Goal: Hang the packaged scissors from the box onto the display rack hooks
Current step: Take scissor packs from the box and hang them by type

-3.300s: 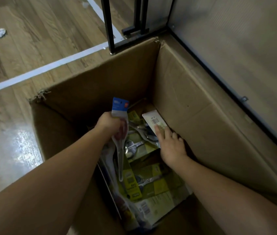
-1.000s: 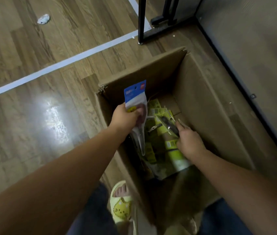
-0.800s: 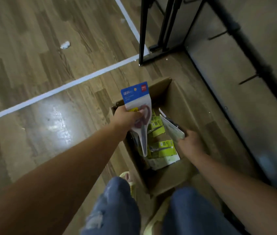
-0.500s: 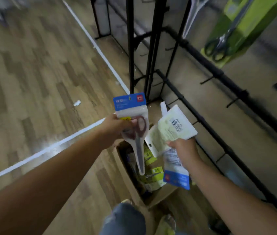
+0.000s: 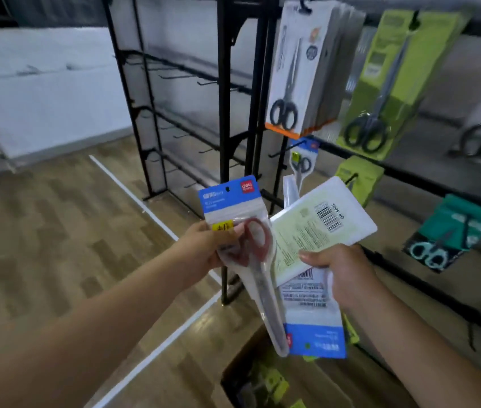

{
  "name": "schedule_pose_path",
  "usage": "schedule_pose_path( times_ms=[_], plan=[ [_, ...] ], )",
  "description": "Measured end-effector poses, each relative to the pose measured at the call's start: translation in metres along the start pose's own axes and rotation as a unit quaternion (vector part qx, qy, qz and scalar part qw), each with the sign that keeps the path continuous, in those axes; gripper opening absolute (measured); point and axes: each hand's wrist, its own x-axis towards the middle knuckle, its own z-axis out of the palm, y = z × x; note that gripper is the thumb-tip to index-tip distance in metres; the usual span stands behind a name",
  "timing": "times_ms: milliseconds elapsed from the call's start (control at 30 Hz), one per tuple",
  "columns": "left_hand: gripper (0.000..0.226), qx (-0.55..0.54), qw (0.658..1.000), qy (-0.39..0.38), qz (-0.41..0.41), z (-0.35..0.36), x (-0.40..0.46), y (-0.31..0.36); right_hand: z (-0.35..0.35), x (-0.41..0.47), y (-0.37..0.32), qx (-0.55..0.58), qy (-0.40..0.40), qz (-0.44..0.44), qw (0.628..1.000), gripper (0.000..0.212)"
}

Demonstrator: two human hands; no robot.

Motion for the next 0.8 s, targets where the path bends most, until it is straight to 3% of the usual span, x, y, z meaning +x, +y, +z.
schedule_pose_path(
  times_ms=[67,267,300,367,467,600,800],
  plan=[
    [0.009,-0.002,1.000,-0.006,0.021,0.011,0.003,0.011,0.002,-0.009,-0.012,0.009,0.021,-0.020,1.000,0.045],
    [0.009,0.059,0.992,-0.041,0.106,0.049,0.012,0.038,-0.020,-0.035,-0.058,0.029,0.087,-0.089,0.992,0.043],
    [0.007,0.055,0.992,-0.062,0.100,0.053,0.014,0.042,-0.024,-0.039,-0.066,0.039,0.085,-0.098,0.991,0.047],
    [0.026,0.032,0.988,-0.131,0.072,0.061,0.017,0.048,-0.030,-0.045,-0.082,0.069,0.076,-0.111,0.989,0.052],
    [0.031,-0.066,0.968,-0.241,0.032,0.078,0.016,0.056,-0.030,-0.051,-0.102,0.127,0.055,-0.114,0.984,0.043],
    [0.029,-0.167,0.951,-0.260,-0.002,0.098,0.015,0.065,-0.020,-0.052,-0.118,0.205,0.029,-0.158,0.965,0.038],
    [0.023,-0.185,0.948,-0.259,-0.012,0.109,0.016,0.071,-0.003,-0.041,-0.129,0.290,0.062,-0.232,0.926,0.033]
  ],
)
